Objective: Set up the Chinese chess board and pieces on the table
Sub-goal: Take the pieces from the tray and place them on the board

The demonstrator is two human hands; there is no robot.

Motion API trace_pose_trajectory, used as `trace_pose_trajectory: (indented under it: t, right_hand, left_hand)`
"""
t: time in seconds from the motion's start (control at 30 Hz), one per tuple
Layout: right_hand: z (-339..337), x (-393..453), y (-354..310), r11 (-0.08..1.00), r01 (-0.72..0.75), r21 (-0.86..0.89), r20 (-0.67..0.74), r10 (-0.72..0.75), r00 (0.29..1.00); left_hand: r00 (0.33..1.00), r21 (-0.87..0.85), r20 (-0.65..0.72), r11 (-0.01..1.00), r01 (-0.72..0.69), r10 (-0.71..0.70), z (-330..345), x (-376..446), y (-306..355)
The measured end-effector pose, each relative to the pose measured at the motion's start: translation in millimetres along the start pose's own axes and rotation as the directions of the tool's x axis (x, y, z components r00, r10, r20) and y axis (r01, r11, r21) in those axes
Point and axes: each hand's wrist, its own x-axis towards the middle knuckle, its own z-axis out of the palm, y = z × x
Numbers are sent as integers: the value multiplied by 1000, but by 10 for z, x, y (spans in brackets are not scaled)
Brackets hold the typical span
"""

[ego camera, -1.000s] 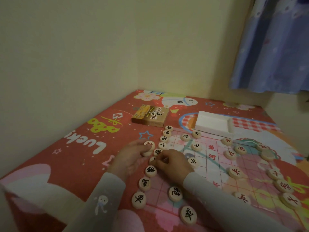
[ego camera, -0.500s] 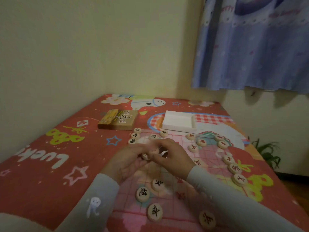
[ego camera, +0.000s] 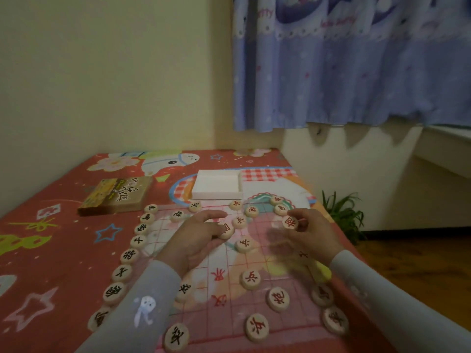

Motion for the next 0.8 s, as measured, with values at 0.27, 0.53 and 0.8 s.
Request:
trace_pose_trajectory:
  t: [0.27,0.53,0.8]
  right_hand:
    - [-187,64,271,987,-138,86,-5,139,990]
    - [-202,234,410,973,-210,95,9,210,978]
    - [-75,385,324,981,-194,4,37,193,980]
  left_hand:
    - [999,-11,21,999,33,-32,252,135,-43]
    - [999,26,11,999,31,-31,357,228,-110]
    - [999,75,9,996,41,-42,388,258,-133]
